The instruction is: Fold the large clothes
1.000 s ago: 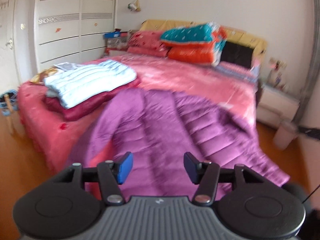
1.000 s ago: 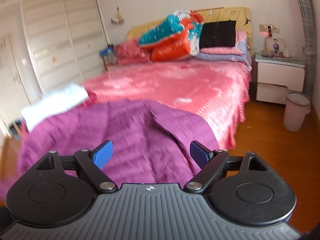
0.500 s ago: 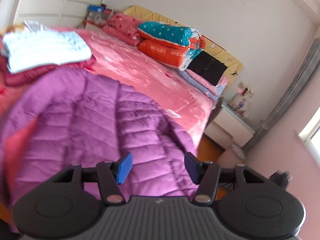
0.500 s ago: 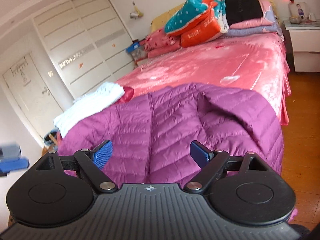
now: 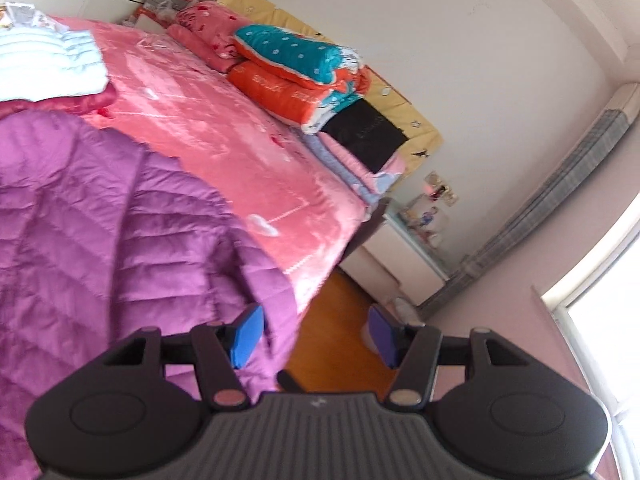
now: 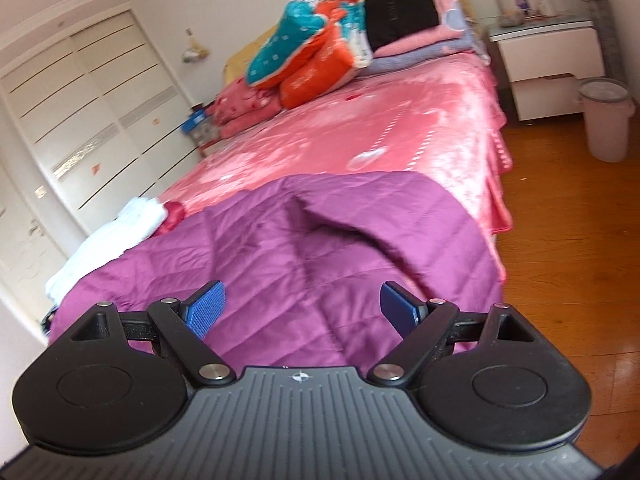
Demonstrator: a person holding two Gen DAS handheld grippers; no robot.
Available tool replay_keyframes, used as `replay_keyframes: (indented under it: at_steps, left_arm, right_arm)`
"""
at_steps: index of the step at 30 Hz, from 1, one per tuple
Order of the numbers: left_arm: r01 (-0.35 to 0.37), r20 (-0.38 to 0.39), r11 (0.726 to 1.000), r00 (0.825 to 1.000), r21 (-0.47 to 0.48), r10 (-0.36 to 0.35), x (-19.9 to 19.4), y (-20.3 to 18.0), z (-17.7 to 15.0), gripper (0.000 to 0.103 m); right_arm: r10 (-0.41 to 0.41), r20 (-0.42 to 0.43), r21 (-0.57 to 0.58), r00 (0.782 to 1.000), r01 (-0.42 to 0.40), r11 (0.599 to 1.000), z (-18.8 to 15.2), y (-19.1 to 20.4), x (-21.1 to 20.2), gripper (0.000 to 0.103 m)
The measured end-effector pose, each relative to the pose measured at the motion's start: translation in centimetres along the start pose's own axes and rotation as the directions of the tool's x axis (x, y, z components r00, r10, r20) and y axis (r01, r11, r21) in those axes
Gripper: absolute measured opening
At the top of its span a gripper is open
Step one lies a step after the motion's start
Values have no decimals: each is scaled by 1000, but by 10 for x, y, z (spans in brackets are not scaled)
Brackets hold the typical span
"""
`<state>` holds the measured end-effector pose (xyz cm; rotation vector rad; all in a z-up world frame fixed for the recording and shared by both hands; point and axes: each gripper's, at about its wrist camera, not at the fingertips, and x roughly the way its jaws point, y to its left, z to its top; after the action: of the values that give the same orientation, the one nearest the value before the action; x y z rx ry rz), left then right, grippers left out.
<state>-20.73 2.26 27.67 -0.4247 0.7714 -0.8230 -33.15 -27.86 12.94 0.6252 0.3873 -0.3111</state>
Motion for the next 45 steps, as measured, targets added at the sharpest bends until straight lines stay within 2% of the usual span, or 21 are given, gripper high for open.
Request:
replay_keyframes:
  at_steps: [4, 8, 10, 12, 14, 16, 19, 23, 26, 31, 35, 37, 42, 45]
  left_arm:
    - [13, 28, 999, 1000, 32, -14, 8, -21, 8, 60]
    - [-19, 74, 997, 997, 69, 14, 9, -32, 22, 61]
    - [-57, 107, 992, 993, 115, 45, 4, -34, 30, 65]
    - [-131, 143, 974, 984, 184, 105, -2, -32, 32, 69]
    - [-242, 182, 939, 962, 245, 201, -9, -19, 28, 71]
    - [-324, 186, 904, 942, 280, 280, -13, 7, 21, 71]
    - [-399, 185, 872, 915, 284, 358, -17, 59, 11, 71]
    - [-493, 218, 812, 869, 312, 444, -11, 122, -2, 71]
    - [-527, 225, 796, 849, 297, 478, 0, 165, -11, 71]
    - [-611, 298, 708, 792, 354, 534, 30, 210, -44, 71]
    - [-666, 291, 663, 746, 343, 599, 51, 241, -56, 72]
    - [-686, 292, 648, 727, 330, 621, 56, 253, -58, 74]
    - [-710, 301, 625, 704, 324, 643, 66, 268, -61, 82]
    - [-718, 303, 612, 695, 330, 652, 72, 273, -64, 86]
  right_arm:
    - [17, 4, 35, 1000, -17, 999, -3, -15, 0, 103]
    - [6, 35, 20, 999, -6, 1000, -1, -21, -3, 103]
    - [-3, 54, 13, 999, 3, 1000, 0, -24, -8, 103]
    - [3, 64, 9, 998, -3, 1000, 0, -24, -8, 103]
    - [35, 66, 3, 997, -35, 999, 0, -22, -4, 103]
    - [56, 69, -30, 996, -54, 998, -1, -15, 1, 103]
    - [61, 78, -111, 995, -52, 992, -1, -1, 12, 103]
    - [42, 72, -194, 997, -28, 981, -4, 20, 37, 103]
    - [5, 65, -278, 998, 14, 960, -10, 36, 60, 103]
    - [-59, 69, -351, 996, 79, 933, -16, 52, 97, 103]
    - [-87, 72, -386, 994, 108, 916, -17, 60, 128, 103]
    - [-92, 56, -424, 994, 107, 899, -18, 62, 146, 103]
    - [-115, -40, -459, 993, 84, 884, -31, 69, 192, 103]
    - [-146, -65, -478, 987, 98, 873, -40, 72, 213, 103]
